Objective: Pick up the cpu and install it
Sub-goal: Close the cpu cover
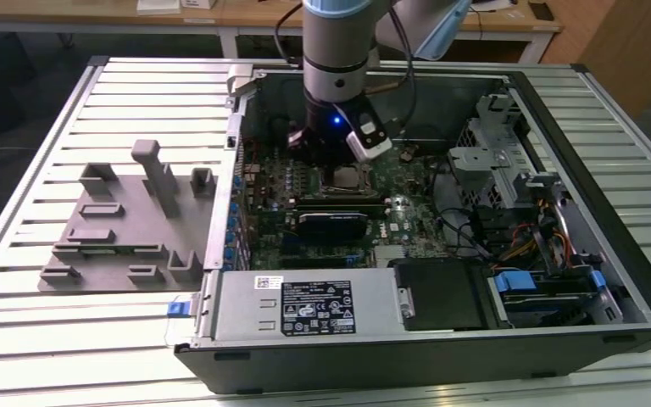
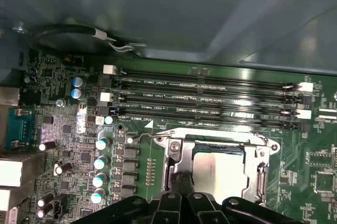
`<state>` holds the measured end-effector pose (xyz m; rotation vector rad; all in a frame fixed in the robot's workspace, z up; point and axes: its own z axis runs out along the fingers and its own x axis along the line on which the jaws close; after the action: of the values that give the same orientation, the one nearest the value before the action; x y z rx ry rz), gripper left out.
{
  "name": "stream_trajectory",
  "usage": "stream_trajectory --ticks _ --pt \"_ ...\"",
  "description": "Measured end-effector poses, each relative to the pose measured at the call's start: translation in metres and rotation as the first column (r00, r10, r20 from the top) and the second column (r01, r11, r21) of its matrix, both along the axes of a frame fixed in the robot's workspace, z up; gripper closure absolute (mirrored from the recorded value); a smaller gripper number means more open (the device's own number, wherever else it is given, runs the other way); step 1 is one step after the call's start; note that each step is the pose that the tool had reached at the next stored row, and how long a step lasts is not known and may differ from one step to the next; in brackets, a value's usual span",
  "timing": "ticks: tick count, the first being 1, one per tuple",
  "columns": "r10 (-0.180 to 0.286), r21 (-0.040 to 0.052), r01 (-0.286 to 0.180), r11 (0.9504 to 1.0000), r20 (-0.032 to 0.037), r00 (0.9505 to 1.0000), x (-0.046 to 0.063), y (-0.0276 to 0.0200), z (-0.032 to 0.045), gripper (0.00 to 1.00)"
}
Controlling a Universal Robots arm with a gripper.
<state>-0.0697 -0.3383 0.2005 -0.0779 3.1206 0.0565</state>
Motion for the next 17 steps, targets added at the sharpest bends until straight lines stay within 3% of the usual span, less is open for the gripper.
stream_trajectory --ticks 12,17 --pt "0.008 0.0001 -0.008 1.0 0.0 1.0 0.0 0.0 -0.0024 0.89" --pt "0.008 0.0 -0.008 1.0 0.0003 1.0 0.0 0.0 0.0023 0.89"
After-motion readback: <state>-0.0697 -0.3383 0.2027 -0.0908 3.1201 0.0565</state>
